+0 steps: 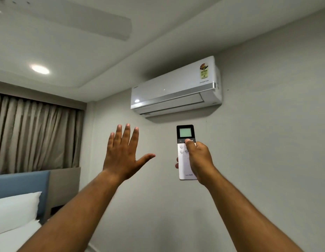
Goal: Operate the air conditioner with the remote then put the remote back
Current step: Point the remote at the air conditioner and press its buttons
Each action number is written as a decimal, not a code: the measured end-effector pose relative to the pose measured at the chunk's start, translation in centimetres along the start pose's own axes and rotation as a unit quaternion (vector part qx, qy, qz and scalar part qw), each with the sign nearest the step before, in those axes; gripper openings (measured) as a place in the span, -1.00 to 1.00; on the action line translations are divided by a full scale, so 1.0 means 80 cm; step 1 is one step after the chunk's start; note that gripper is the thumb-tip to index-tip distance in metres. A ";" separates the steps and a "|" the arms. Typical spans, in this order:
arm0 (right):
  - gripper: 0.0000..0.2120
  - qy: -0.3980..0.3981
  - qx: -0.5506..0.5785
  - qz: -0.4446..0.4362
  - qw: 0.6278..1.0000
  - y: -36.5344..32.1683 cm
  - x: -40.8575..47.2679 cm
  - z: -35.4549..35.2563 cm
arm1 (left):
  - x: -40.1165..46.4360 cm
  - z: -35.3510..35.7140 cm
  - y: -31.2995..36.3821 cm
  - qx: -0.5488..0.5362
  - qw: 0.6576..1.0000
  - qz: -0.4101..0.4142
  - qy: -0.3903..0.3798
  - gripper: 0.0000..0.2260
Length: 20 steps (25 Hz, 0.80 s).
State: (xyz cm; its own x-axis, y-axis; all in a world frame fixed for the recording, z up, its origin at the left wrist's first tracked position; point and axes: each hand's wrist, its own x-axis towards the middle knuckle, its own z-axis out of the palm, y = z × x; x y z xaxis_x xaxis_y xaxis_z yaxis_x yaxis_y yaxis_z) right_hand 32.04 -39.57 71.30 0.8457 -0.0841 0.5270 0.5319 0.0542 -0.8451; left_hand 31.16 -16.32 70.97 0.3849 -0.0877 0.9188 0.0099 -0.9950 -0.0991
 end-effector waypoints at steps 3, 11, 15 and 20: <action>-0.69 0.015 -0.016 -0.023 0.999 -0.021 0.001 -0.015 | 0.014 -0.007 0.017 -0.012 1.000 0.000 0.014 -0.07; -0.68 0.024 -0.023 -0.049 0.998 -0.055 -0.007 -0.035 | 0.033 -0.025 0.039 -0.026 0.999 0.005 0.034 -0.07; -0.67 0.017 -0.019 -0.052 0.998 -0.064 -0.010 -0.039 | 0.033 -0.032 0.043 -0.028 0.999 0.004 0.039 -0.08; -0.67 0.016 -0.026 -0.055 0.998 -0.068 -0.014 -0.045 | 0.032 -0.042 0.043 -0.033 0.999 0.001 0.042 -0.08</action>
State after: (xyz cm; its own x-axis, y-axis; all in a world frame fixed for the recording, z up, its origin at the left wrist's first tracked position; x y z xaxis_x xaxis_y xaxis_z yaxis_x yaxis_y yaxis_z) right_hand 28.04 -43.34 74.95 0.7801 -0.1185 0.6143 0.6178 -0.0084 -0.7863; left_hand 29.12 -20.15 74.27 0.3056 -0.0899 0.9479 -0.0531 -0.9956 -0.0773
